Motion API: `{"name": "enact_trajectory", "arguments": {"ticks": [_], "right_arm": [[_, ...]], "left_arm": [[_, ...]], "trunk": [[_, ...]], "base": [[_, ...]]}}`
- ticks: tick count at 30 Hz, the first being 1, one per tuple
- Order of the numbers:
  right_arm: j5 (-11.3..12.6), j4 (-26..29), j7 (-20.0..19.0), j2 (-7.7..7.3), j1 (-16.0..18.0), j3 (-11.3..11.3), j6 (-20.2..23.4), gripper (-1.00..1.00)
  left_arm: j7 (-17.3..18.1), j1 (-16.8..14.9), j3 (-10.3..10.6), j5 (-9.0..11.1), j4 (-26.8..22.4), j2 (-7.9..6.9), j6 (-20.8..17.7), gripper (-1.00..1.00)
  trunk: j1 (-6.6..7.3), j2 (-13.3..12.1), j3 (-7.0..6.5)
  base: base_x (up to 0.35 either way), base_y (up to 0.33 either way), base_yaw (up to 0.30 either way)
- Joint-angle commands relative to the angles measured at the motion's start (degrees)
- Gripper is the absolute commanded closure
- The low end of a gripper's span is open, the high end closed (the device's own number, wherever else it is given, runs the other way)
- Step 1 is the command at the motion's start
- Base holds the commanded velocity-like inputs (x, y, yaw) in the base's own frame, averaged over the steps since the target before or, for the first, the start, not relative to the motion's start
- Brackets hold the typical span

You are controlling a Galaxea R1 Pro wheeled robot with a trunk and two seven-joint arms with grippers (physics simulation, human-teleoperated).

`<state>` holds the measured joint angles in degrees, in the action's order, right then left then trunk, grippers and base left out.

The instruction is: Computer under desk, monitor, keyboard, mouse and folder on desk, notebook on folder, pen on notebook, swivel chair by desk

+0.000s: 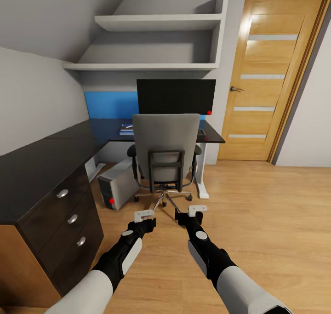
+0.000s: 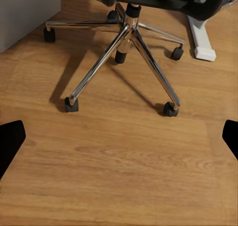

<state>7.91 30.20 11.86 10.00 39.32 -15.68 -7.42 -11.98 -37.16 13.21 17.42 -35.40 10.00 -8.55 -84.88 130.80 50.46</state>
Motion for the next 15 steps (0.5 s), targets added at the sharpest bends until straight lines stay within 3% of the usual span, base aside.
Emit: {"name": "enact_trajectory", "arguments": {"ticks": [1,10,15], "right_arm": [[0.6,-0.1,0.3,0.00,0.1,-0.2,-0.6,-1.00],[0.8,-2.3,0.4,-2.02,0.1,-0.2,-2.6,-1.00],[0.9,-9.4,0.4,-2.88,0.1,-0.2,-6.8,-1.00]], "left_arm": [[-0.4,0.0,0.2,0.4,-0.1,0.00,-0.2,-1.00],[-0.4,0.0,0.3,0.4,4.3,0.00,-0.1,-1.00],[-0.3,0.0,0.3,0.4,11.8,0.00,0.3,-1.00]], "trunk": [[0.24,-0.4,-0.13],[2.21,-4.0,-1.74],[3.31,-6.0,-2.64]], "base": [[0.000,0.000,0.000],[0.000,0.000,0.000],[0.000,0.000,0.000]]}}
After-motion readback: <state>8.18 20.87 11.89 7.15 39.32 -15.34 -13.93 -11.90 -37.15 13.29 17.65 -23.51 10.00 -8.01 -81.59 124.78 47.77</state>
